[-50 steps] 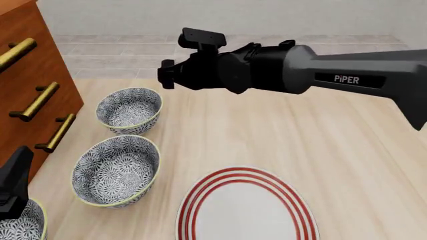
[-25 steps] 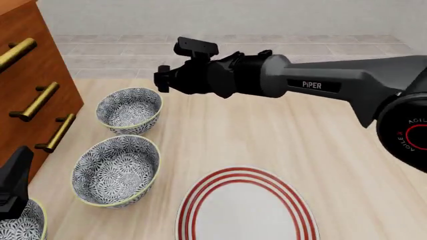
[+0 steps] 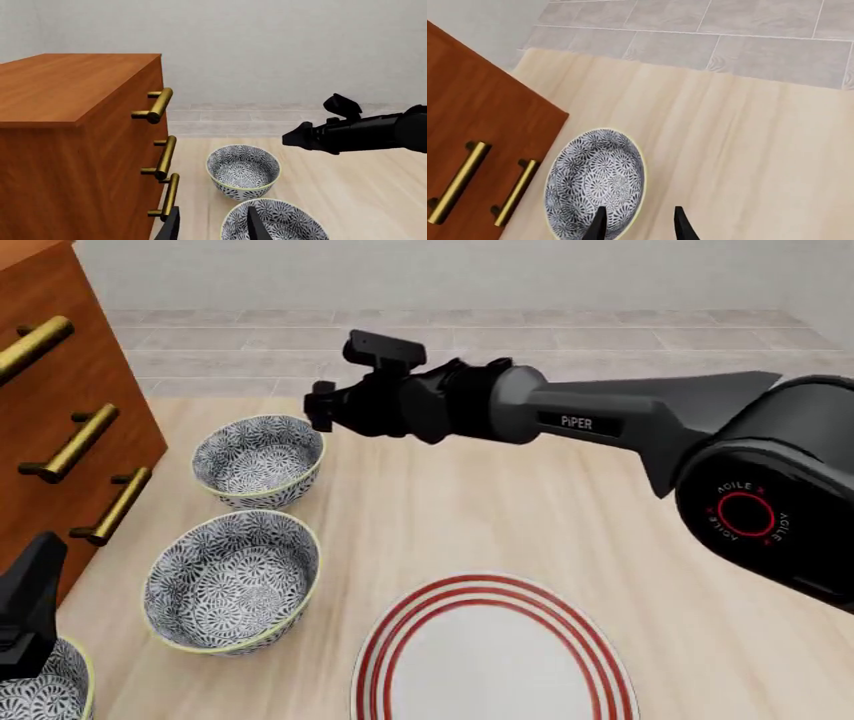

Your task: Pick up the bowl and put it in the front on the plate.

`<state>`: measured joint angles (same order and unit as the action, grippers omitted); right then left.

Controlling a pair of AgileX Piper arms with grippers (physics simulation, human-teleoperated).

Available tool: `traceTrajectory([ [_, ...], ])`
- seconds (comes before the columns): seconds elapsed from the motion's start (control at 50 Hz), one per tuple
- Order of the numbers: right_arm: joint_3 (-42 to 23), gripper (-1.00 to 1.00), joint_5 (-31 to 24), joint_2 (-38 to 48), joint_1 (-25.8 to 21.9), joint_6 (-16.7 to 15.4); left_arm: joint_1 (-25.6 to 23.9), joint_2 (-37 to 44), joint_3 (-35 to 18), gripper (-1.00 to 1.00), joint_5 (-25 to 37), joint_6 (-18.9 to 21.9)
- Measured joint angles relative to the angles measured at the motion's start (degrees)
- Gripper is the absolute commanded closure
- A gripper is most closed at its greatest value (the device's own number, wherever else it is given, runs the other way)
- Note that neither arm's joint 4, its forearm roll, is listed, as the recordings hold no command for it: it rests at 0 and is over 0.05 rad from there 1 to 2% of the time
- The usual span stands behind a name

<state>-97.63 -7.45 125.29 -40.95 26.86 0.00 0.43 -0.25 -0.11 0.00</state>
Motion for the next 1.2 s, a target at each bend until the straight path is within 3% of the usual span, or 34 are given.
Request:
traceTrajectory([
  [0.42,-5.73,-1.0,-0.77,5.16,-0.49,1.26,0.0,0.0,0.0,-1.0,0.0,0.0],
  [1.2,-14.82,-1.0,-4.47,13.14,-1.88,0.57,0.0,0.0,0.0,-1.0,0.0,0.0],
])
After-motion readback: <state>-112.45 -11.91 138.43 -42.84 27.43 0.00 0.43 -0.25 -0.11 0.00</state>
